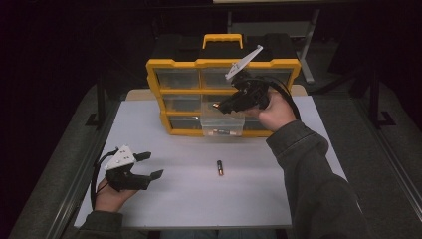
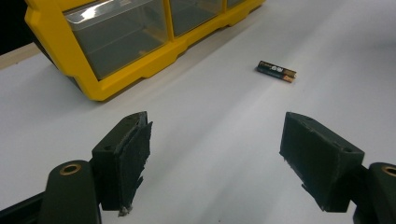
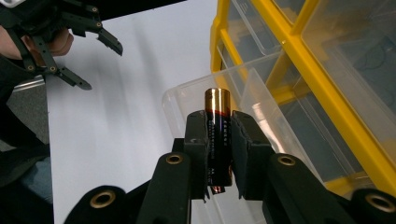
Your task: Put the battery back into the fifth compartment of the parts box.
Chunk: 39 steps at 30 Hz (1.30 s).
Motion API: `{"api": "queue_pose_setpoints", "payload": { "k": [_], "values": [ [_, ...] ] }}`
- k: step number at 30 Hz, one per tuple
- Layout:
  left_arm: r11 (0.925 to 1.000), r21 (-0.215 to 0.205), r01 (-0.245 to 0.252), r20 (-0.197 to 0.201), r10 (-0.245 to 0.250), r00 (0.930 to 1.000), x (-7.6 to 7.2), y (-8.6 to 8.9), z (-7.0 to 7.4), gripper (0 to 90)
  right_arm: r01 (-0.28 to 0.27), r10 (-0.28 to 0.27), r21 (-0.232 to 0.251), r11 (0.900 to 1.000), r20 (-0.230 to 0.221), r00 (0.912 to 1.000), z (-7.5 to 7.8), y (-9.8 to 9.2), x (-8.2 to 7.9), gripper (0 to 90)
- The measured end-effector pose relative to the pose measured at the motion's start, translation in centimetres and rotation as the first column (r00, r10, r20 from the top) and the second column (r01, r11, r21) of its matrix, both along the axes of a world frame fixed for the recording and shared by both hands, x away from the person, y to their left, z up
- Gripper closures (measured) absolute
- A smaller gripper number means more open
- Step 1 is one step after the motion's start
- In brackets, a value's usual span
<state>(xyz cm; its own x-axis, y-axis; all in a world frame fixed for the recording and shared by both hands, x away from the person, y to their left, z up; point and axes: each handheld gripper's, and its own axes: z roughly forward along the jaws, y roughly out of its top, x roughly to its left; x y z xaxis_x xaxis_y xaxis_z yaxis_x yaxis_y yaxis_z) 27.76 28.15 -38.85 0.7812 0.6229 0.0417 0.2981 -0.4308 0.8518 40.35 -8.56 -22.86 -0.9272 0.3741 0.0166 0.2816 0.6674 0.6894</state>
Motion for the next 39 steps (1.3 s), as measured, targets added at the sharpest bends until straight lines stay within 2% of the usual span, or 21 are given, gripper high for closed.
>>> {"api": "queue_pose_setpoints", "payload": {
  "k": [7,15,30,39],
  "values": [
    [1.0,-0.001,0.001,0.001,-0.001,1.0,0.0,0.0,0.0,23.5,0.02,-0.02,-0.004,1.0,-0.009,0.9998,-0.3,0.0,0.5,75.8],
    [0.9998,0.018,0.005,-0.004,-0.005,1.0,0.0,0.2,0.1,23.5,0.047,-0.047,-0.007,0.999,-0.023,0.9986,-0.5,0.0,1.0,75.8],
    [1.0,0.005,-0.002,-0.013,0.002,0.9999,-0.1,0.1,0.1,23.6,0.072,-0.073,-0.024,0.997,-0.024,0.9971,-1.4,0.3,2.1,75.8],
    [1.0,-0.001,-0.002,-0.004,0.002,1.0,-0.1,0.2,0.1,23.5,0.083,-0.084,-0.037,0.996,-0.027,0.9961,-1.9,0.6,2.6,75.8]
  ]
}}
